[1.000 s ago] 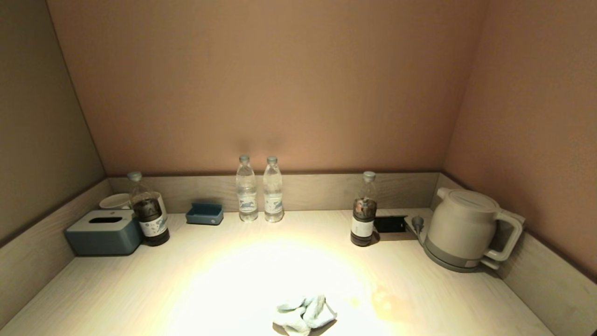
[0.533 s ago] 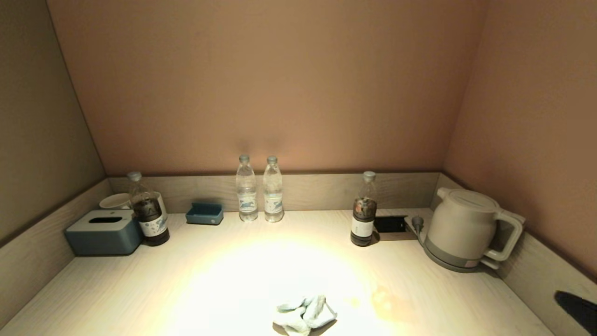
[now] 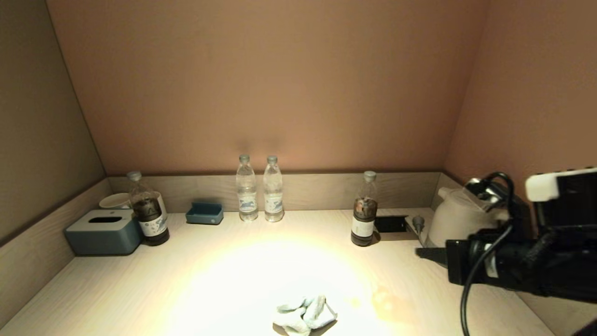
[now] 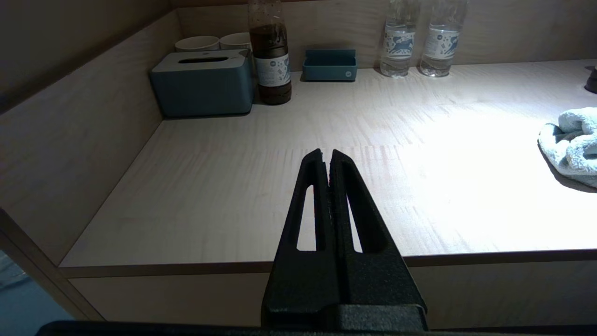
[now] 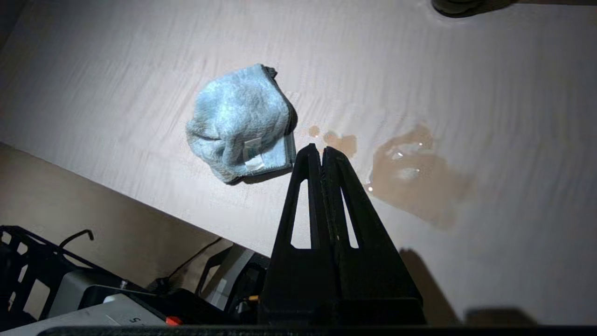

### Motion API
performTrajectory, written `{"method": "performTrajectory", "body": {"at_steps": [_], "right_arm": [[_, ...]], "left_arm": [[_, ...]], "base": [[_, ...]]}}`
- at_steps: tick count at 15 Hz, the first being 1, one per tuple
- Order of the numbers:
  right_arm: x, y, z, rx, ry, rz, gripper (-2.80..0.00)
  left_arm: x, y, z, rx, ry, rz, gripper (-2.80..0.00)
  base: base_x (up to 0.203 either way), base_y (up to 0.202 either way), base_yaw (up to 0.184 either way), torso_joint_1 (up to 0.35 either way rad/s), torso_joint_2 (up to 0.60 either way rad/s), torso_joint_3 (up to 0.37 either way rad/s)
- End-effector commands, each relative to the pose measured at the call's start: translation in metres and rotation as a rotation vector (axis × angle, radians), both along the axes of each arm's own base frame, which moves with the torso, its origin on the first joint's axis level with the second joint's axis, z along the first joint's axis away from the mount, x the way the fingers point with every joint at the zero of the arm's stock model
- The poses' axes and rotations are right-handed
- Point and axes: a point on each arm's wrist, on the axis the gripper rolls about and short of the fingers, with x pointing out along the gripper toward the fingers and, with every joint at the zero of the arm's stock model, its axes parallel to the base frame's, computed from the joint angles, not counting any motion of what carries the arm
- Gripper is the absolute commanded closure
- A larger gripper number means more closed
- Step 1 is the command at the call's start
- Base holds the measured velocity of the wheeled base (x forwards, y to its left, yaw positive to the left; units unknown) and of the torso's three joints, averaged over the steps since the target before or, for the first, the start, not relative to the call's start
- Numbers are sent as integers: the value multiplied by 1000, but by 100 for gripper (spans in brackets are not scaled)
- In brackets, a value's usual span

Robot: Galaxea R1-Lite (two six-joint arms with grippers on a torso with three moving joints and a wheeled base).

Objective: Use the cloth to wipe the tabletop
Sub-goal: Pick up the tablecloth

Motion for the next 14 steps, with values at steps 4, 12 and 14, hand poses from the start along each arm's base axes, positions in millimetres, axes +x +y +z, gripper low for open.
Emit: {"method": "performTrajectory", "body": {"at_steps": [4,12,14], "right_arm": [[43,45,-36,-106,127,64,0],[72,88,-66,-226,186,84,0],[80,95,-69,-219,192,83,0]], "left_arm": [[0,0,0,0,0,-1,0],[0,0,0,1,0,-1,0],[0,0,0,0,0,-1,0]], "base": [[0,0,0,0,0,0],[0,0,0,0,0,0],[0,0,0,0,0,0]]}}
